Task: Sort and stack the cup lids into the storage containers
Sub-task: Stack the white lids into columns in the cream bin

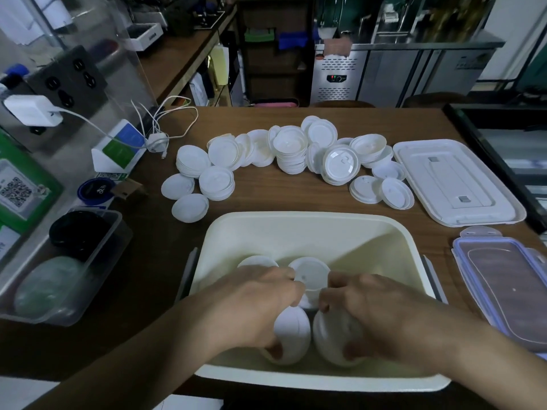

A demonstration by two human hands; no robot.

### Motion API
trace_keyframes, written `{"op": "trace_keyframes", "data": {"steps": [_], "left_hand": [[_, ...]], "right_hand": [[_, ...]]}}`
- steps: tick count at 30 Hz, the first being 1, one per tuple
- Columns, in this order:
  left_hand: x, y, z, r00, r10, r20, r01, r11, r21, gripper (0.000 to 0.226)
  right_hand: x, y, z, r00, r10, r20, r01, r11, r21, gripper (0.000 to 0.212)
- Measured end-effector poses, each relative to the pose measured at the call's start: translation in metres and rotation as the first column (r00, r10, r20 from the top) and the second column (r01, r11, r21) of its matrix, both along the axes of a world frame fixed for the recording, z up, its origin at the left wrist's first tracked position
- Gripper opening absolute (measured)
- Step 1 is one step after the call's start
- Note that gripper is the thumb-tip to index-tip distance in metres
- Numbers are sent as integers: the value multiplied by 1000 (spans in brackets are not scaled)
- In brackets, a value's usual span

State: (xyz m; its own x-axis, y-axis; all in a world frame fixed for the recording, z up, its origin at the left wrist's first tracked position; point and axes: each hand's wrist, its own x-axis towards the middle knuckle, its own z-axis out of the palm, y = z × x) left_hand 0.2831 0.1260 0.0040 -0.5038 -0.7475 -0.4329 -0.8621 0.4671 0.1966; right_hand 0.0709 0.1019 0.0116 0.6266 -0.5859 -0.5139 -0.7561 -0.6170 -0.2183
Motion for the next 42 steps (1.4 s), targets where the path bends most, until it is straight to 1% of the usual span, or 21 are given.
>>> {"op": "trace_keyframes", "data": {"steps": [3, 6, 10, 14, 16, 18, 24, 28, 31, 34, 37, 39, 42], "left_hand": [[8, -5, 1, 998, -3, -65, 3, 1000, 3, 43], [16, -12, 9, 987, 25, -160, -21, 999, 30, 47], [35, -25, 32, 958, 43, -284, -51, 998, -21, 42], [68, -41, 50, 839, 116, -532, -170, 984, -55, 32], [85, -51, 54, 773, 169, -612, -252, 966, -52, 25], [102, -64, 50, 727, 216, -652, -334, 941, -60, 20], [156, -108, 12, 688, 343, -639, -537, 833, -131, 19], [177, -125, -13, 673, 409, -617, -619, 768, -166, 29], [192, -135, -33, 673, 490, -554, -673, 716, -185, 44], [202, -141, -50, 690, 593, -415, -706, 677, -206, 63], [203, -143, -64, 700, 639, -320, -707, 682, -184, 85], [201, -144, -73, 706, 654, -273, -704, 690, -167, 98], [197, -147, -81, 710, 658, -251, -702, 690, -177, 101]], "right_hand": [[-5, -2, 5, 998, -14, 66, 14, 1000, 2, 58], [-5, -9, 11, 992, -5, 127, 9, 1000, -30, 50], [4, -24, 30, 974, -7, 225, 28, 996, -88, 43], [25, -41, 56, 935, -7, 353, 59, 989, -136, 33], [38, -54, 64, 900, -27, 434, 94, 986, -134, 29], [53, -69, 66, 870, -42, 491, 121, 984, -132, 24], [104, -121, 55, 845, -52, 533, 168, 971, -172, 21], [144, -156, 33, 859, -29, 511, 151, 969, -198, 27], [170, -179, 16, 888, -31, 458, 138, 969, -203, 37], [193, -202, -5, 917, -59, 394, 155, 964, -216, 55], [211, -220, -26, 940, -105, 324, 174, 966, -193, 81], [220, -229, -36, 952, -119, 282, 177, 966, -190, 92], [230, -239, -43, 966, -130, 224, 174, 967, -187, 99]]}}
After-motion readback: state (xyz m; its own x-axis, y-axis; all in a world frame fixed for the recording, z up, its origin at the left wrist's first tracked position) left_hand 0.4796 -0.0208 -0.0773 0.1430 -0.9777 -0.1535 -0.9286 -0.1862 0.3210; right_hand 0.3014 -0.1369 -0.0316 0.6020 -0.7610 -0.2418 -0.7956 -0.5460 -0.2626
